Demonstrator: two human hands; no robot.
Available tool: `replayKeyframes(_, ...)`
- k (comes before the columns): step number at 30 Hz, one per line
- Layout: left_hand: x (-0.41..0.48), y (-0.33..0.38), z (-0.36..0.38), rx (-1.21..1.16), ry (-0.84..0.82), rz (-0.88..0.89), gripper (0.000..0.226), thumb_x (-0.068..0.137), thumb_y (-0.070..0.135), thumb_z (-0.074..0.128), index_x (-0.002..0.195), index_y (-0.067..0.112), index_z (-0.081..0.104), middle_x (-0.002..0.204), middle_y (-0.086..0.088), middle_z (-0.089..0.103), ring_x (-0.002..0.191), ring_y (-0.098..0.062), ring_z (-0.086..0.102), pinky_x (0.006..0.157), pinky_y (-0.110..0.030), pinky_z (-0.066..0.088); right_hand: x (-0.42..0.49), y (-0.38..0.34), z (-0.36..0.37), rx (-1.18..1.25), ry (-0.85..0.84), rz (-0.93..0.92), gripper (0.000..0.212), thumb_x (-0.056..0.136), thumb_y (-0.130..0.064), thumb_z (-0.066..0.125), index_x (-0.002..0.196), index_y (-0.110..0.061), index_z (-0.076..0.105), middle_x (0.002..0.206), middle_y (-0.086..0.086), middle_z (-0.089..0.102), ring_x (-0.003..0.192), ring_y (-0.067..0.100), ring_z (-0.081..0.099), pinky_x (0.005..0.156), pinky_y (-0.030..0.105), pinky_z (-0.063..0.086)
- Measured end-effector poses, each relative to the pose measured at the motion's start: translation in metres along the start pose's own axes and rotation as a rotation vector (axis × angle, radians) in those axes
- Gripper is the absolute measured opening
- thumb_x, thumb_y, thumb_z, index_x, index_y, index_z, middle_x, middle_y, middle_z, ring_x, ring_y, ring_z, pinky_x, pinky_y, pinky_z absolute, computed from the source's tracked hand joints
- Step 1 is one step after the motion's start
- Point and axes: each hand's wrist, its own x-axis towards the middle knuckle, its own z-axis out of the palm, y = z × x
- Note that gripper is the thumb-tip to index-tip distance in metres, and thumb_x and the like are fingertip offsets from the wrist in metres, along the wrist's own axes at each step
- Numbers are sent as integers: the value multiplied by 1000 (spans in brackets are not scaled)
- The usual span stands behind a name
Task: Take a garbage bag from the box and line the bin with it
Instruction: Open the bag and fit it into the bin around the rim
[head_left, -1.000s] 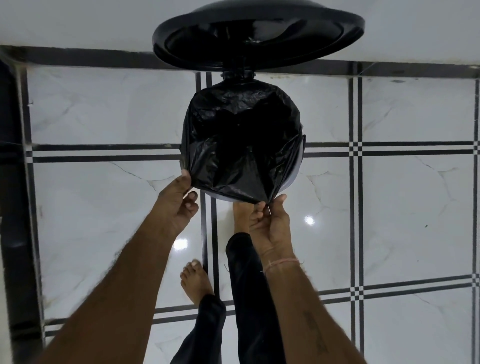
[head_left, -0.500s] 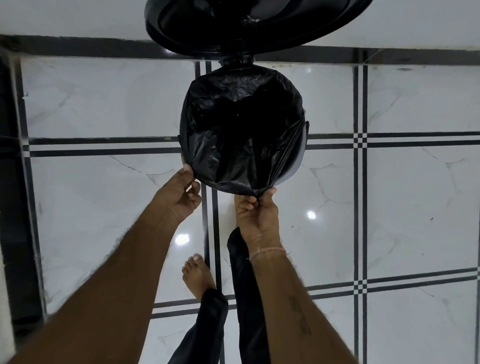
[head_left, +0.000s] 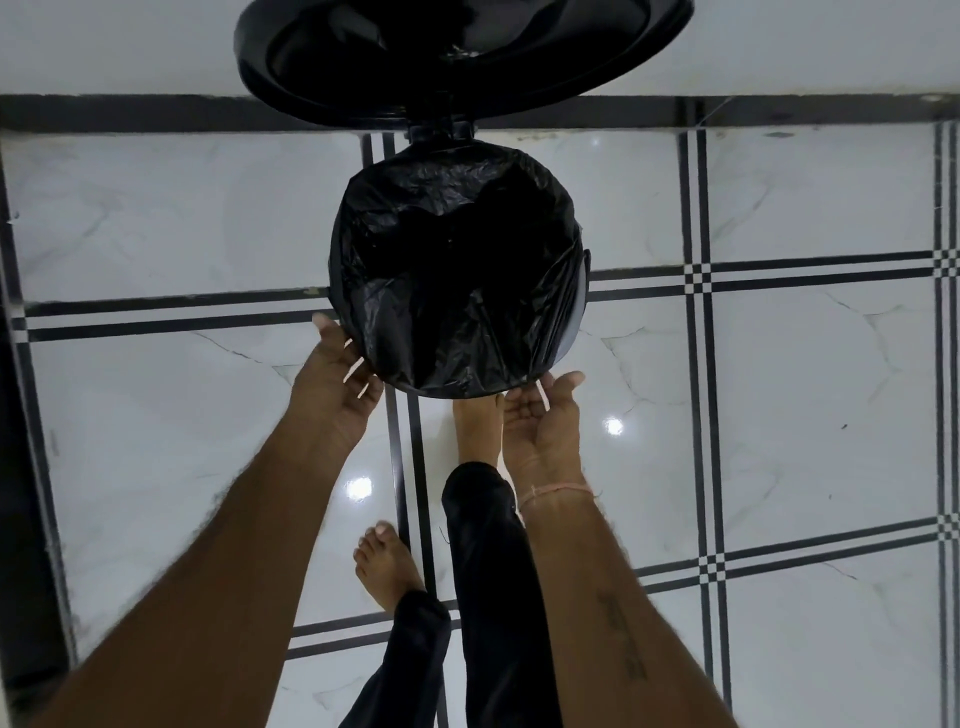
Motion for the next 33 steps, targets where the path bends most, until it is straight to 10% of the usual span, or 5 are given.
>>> replayKeyframes(7, 1, -2, 1, 92, 89, 73, 24, 98, 41, 68, 113, 23, 67, 101, 8, 76, 91, -12, 68, 75, -28, 53, 3, -24, 5, -820, -9, -612, 36, 84, -53, 78, 107, -36, 56, 109, 1, 70, 99, 25, 73, 86, 49, 64)
replayKeyframes(13, 5, -4, -3, 119, 100, 80, 30, 98, 43, 67, 118, 22, 65, 108, 5, 75, 91, -12, 68, 72, -28, 52, 12, -29, 20, -937, 187, -786, 23, 86, -35, 81, 94, -23, 64, 86, -7, 71, 81, 18, 70, 83, 47, 62)
replayKeyframes(18, 5, -5, -2, 103, 90, 53, 27, 100, 44, 63, 116, 23, 66, 108, 7, 74, 93, -12, 67, 72, -28, 52, 23, -32, 17, -879, 206, -697, 19, 87, -36, 77, 79, -23, 66, 86, 6, 76, 82, 29, 75, 73, 50, 65)
replayKeyframes(24, 8, -5, -5, 31, 19, -1, 21, 99, 44, 63, 108, 25, 67, 105, 8, 74, 100, -14, 67, 73, -28, 53, 32, -59, 11, -499, 68, -206, 19, 102, -26, 65, 99, -8, 70, 80, 0, 73, 65, 9, 67, 56, 19, 57)
replayKeyframes(33, 17, -2, -10, -9, -38, -63, 22, 95, 47, 67, 99, 26, 70, 87, 12, 78, 89, -10, 65, 60, -21, 55, 46, -61, 21, -533, 51, -74, 10, 99, -2, 64, 91, -1, 70, 65, 6, 76, 53, 15, 73, 53, 25, 62)
